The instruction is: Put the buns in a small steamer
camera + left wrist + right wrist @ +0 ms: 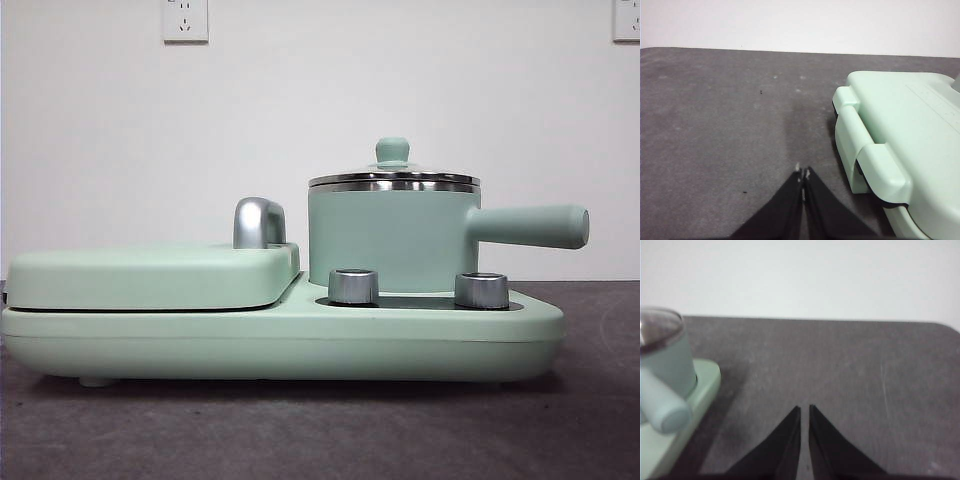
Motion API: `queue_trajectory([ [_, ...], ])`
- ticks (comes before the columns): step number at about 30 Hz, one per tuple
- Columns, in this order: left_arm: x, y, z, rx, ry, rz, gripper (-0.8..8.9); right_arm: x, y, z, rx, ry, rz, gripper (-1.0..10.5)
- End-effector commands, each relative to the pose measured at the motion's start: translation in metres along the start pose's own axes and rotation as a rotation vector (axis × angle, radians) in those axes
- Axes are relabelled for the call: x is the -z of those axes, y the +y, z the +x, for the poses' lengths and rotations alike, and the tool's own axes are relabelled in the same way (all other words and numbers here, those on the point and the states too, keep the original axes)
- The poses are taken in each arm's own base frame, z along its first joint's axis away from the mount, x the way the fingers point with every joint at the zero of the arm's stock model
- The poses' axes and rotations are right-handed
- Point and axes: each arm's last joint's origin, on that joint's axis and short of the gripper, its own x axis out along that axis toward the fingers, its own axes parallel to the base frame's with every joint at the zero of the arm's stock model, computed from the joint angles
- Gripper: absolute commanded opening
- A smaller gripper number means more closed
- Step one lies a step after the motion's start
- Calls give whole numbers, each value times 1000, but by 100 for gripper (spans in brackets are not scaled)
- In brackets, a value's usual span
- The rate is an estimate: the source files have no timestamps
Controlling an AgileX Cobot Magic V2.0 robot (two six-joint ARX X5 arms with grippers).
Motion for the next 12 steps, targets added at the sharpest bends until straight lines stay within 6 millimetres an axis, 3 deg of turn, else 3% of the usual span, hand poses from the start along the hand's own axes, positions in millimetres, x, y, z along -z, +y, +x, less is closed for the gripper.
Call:
queue_trajectory([
  [1, 7, 1, 2, -5, 25, 7, 7, 5, -1, 2, 19, 6, -11, 25],
  [12, 7, 1, 2, -5, 25, 7, 7, 32, -2, 9, 26, 89, -3, 24],
])
